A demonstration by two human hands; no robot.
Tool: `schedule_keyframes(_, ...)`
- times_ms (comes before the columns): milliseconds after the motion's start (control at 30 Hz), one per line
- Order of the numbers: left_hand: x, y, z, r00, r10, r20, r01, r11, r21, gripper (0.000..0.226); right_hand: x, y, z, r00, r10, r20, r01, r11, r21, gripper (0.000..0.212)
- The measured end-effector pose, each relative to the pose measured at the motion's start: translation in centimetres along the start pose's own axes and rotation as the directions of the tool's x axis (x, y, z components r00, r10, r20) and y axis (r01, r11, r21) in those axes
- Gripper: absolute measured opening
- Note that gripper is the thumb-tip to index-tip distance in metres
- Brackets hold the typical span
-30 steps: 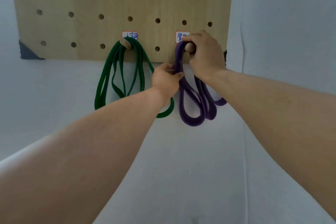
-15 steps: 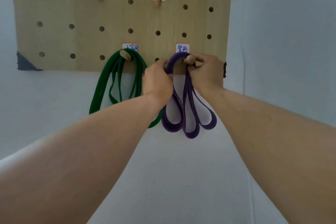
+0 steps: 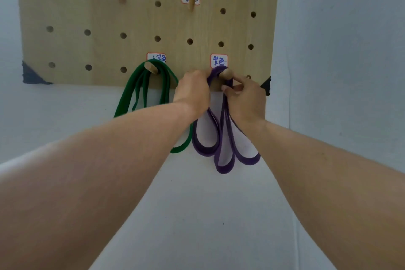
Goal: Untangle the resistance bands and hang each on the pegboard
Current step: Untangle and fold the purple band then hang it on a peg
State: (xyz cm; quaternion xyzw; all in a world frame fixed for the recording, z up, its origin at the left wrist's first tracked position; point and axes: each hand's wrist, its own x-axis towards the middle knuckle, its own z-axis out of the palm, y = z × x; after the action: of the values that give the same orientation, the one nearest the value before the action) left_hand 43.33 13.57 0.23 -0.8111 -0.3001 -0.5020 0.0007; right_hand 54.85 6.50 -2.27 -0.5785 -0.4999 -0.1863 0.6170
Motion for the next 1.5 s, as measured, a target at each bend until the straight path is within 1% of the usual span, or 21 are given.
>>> schedule_keyframes(67, -0.3, 0.0, 0.0, 1.0, 0.021, 0.019, -0.02, 0.999, -0.042, 0.048, 0.1, 0.0, 0.0, 1.0, -0.024, -0.007, 0.023, 0.994, -0.11, 0.038)
schedule_keyframes(133, -0.8, 0.1, 0.1, 0.999, 0.04, 0.017, -0.038, 0.995, -0.092, 0.059, 0.4, 0.1, 0.2, 0.999, -0.027, -0.018, 0.022, 0.969, -0.245, 0.043)
schedule_keyframes(167, -0.9, 0.1, 0.3, 0.999, 0.045, 0.009, -0.044, 0.994, -0.099, 0.064, 0.6, 0.2, 0.3, 1.0, -0.026, -0.018, 0.02, 0.962, -0.271, 0.045)
schedule_keyframes(333, -0.9, -0.1, 1.7, 1.0, 0.01, -0.011, -0.01, 1.0, -0.026, 0.073, 1.2, 0.8, 0.6, 1.0, -0.006, -0.015, 0.002, 0.957, -0.292, 0.05)
schedule_keyframes(433, -1.1, 0.0, 1.6, 1.0, 0.011, 0.001, -0.011, 1.0, -0.024, 0.073, 1.0, 0.9, 0.1, 1.0, 0.015, 0.006, -0.014, 0.975, -0.223, 0.048)
schedule_keyframes(533, -0.8, 0.7, 0.8, 0.998, 0.011, 0.057, -0.017, 0.995, 0.094, 0.071, 1.0, 0.6, -0.1, 0.999, 0.048, 0.019, -0.044, 0.982, -0.184, 0.051)
schedule_keyframes(633, -0.3, 1.6, -0.6, 0.987, 0.002, 0.162, -0.033, 0.982, 0.187, 0.064, 0.9, 0.0, -0.2, 0.996, 0.072, 0.059, -0.06, 0.981, -0.186, 0.047)
schedule_keyframes(733, -1.2, 1.2, -1.3, 0.957, 0.021, 0.288, -0.073, 0.982, 0.172, 0.078, 0.4, -0.5, -0.3, 0.997, 0.018, 0.071, 0.0, 0.97, -0.242, 0.036)
schedule_keyframes(833, -3.1, 0.2, -0.8, 0.919, 0.041, 0.393, -0.156, 0.952, 0.264, 0.097, 0.2, -0.6, -0.5, 1.0, -0.021, 0.014, 0.025, 0.937, -0.349, 0.037)
schedule_keyframes(867, -3.6, 0.0, -0.7, 0.909, 0.048, 0.415, -0.184, 0.938, 0.295, 0.101, 0.1, -0.7, -0.5, 1.0, -0.025, 0.016, 0.029, 0.932, -0.361, 0.039)
schedule_keyframes(933, -4.2, -0.2, -0.6, 0.909, 0.057, 0.413, -0.205, 0.923, 0.324, 0.105, 0.1, -1.0, -0.5, 0.999, -0.042, 0.031, 0.05, 0.937, -0.347, 0.04)
schedule_keyframes(967, -4.2, -0.4, -0.5, 0.92, 0.069, 0.386, -0.224, 0.9, 0.375, 0.104, 0.1, -1.1, -0.4, 0.998, -0.058, 0.028, 0.065, 0.938, -0.342, 0.04)
schedule_keyframes(1000, -4.2, -0.5, -0.5, 0.932, 0.086, 0.352, -0.257, 0.841, 0.475, 0.101, 0.2, -1.1, -0.3, 0.997, -0.076, 0.022, 0.079, 0.938, -0.338, 0.04)
schedule_keyframes(1067, -4.2, -1.2, -0.2, 0.94, 0.113, 0.322, -0.313, 0.66, 0.682, 0.098, 0.5, -0.9, -0.2, 0.995, -0.101, 0.021, 0.102, 0.944, -0.314, 0.04)
schedule_keyframes(1100, -4.1, -1.6, -0.1, 0.938, 0.115, 0.327, -0.328, 0.604, 0.727, 0.098, 0.5, -0.8, -0.2, 0.994, -0.107, 0.029, 0.111, 0.945, -0.308, 0.041)
schedule_keyframes(1133, -4.2, -2.0, 0.0, 0.935, 0.119, 0.335, -0.34, 0.57, 0.748, 0.099, 0.5, -0.7, -0.1, 0.993, -0.113, 0.037, 0.119, 0.942, -0.313, 0.042)
schedule_keyframes(1200, -4.2, -2.4, 0.3, 0.928, 0.14, 0.346, -0.365, 0.53, 0.765, 0.101, 0.5, -0.4, -0.1, 0.991, -0.13, 0.035, 0.134, 0.938, -0.32, 0.044)
schedule_keyframes(1267, -4.3, -2.3, 0.6, 0.923, 0.151, 0.355, -0.378, 0.535, 0.755, 0.103, 0.6, -0.5, -0.3, 0.991, -0.129, 0.02, 0.128, 0.939, -0.32, 0.047)
schedule_keyframes(1367, -4.3, -1.1, 1.1, 0.922, 0.116, 0.37, -0.364, 0.588, 0.722, 0.103, 0.9, -1.0, -0.7, 0.997, -0.081, 0.013, 0.081, 0.933, -0.35, 0.051)
schedule_keyframes(1433, -4.4, -0.5, 1.1, 0.923, 0.099, 0.372, -0.352, 0.61, 0.71, 0.102, 1.5, -1.4, -1.0, 0.998, -0.041, 0.038, 0.053, 0.921, -0.386, 0.047)
schedule_keyframes(1500, -4.6, -0.6, 0.7, 0.934, 0.107, 0.341, -0.329, 0.634, 0.7, 0.103, 1.9, -1.7, -1.4, 0.997, -0.007, 0.078, 0.039, 0.913, -0.406, 0.043)
